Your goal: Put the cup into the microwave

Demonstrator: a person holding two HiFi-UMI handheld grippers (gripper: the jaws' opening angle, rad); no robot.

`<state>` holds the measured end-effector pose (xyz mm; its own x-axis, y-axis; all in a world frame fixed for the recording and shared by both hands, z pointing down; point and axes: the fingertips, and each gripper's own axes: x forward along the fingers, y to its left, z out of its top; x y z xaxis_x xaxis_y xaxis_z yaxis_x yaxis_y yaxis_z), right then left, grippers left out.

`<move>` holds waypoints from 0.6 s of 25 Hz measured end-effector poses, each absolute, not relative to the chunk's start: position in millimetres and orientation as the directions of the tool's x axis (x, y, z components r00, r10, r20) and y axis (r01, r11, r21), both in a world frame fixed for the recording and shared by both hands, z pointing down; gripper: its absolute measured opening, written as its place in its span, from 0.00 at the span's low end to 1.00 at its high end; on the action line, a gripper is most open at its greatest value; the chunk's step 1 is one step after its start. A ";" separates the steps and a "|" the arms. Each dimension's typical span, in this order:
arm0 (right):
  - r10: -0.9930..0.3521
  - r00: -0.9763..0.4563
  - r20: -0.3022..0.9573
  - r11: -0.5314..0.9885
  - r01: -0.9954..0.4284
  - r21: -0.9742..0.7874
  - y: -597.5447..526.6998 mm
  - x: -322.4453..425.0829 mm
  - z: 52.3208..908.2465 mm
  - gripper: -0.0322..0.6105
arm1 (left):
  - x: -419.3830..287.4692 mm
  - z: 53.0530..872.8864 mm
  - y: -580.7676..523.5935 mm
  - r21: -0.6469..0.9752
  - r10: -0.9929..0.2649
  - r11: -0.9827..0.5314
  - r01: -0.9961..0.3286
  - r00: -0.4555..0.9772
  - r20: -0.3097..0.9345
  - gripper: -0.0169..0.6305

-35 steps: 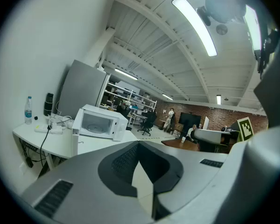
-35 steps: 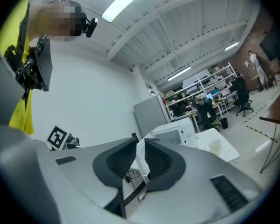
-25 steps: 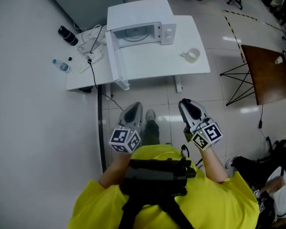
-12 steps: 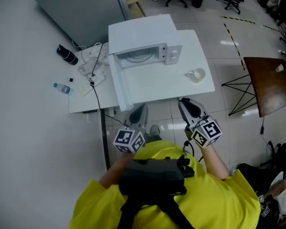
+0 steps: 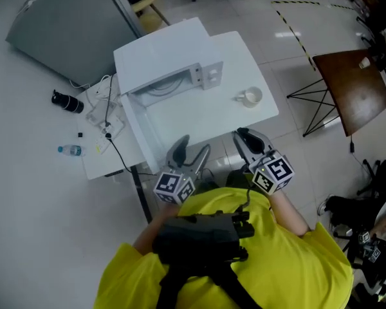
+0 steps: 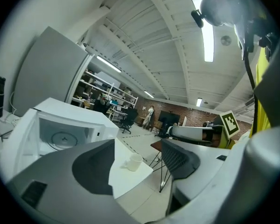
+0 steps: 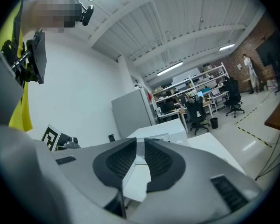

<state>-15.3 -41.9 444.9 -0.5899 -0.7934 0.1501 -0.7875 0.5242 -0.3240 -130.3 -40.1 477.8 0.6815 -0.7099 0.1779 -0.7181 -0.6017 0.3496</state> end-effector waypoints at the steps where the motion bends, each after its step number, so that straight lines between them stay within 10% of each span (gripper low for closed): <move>1: -0.808 -0.569 0.153 0.501 -0.800 -0.329 -46.7 -0.5 447.6 0.14 | -117.7 483.0 -44.9 0.342 -0.694 -0.619 -0.708 0.696 0.186 0.52; 15: -0.866 -0.455 0.207 0.382 -0.869 -0.314 -102.0 171.7 466.3 0.14 | 52.7 587.2 -123.3 0.248 -0.593 -0.703 -0.666 0.742 0.312 0.74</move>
<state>171.7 -102.0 466.3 -0.4554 -0.8658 0.2072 -0.8692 0.3821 -0.3140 52.7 -123.3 587.2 0.7422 -0.5929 0.3125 -0.6662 -0.7034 0.2477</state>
